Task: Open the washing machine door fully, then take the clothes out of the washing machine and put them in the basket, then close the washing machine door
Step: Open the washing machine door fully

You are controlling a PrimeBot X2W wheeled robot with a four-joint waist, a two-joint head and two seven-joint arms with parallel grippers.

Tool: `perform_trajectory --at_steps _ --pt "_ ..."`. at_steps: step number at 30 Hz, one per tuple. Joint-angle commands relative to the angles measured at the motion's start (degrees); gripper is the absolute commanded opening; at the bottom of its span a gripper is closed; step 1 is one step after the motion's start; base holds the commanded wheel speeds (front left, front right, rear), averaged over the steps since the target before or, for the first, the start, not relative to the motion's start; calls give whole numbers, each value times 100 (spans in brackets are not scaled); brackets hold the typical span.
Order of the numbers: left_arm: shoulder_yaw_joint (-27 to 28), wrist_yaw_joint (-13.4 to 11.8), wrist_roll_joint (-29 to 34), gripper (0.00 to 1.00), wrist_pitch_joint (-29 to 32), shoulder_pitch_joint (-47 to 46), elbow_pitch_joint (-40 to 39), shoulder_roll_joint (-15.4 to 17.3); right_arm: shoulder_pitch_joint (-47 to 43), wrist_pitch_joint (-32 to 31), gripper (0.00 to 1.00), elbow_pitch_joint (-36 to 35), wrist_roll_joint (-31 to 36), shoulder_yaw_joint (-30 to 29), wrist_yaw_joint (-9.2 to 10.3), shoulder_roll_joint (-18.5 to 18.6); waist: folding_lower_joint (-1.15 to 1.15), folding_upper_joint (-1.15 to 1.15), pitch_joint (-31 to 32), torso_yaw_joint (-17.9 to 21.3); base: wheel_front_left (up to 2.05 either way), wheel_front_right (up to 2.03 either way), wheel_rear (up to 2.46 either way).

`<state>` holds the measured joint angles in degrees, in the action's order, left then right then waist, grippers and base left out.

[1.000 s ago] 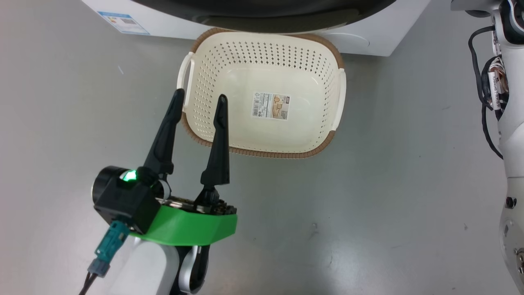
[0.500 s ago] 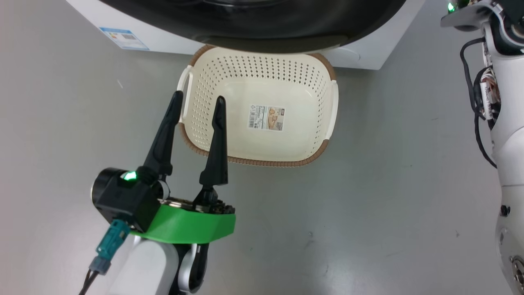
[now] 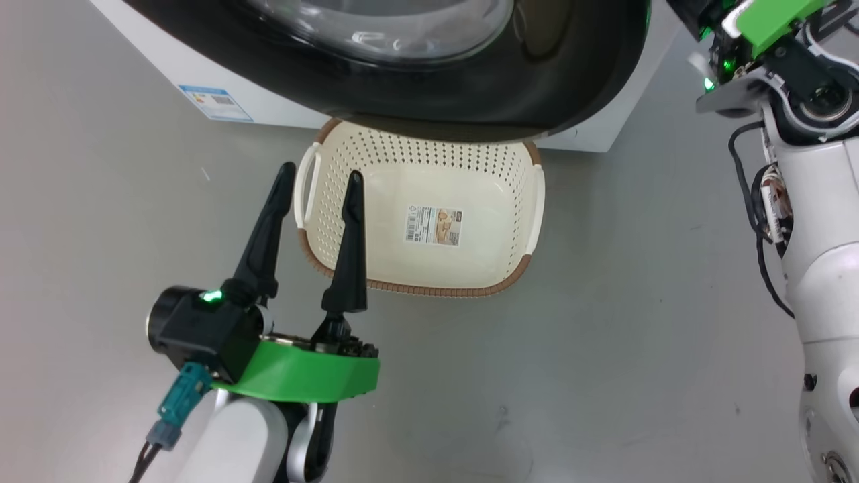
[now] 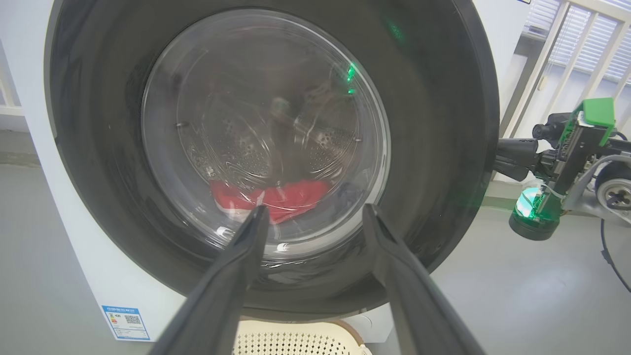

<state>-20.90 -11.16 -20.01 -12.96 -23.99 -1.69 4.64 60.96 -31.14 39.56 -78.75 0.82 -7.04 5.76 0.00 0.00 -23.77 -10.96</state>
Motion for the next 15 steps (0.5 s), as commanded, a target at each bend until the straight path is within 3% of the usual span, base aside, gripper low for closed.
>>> perform_trajectory --at_steps 1,15 --pt "143 -39 -51 100 35 111 -137 140 -68 -73 0 -179 -48 110 -45 -178 0 0 96 9 0 0 0" --pt "135 -138 -109 100 152 408 -88 255 -900 -399 0 -384 -174 200 -45 -197 0 0 676 -44 0 0 0"
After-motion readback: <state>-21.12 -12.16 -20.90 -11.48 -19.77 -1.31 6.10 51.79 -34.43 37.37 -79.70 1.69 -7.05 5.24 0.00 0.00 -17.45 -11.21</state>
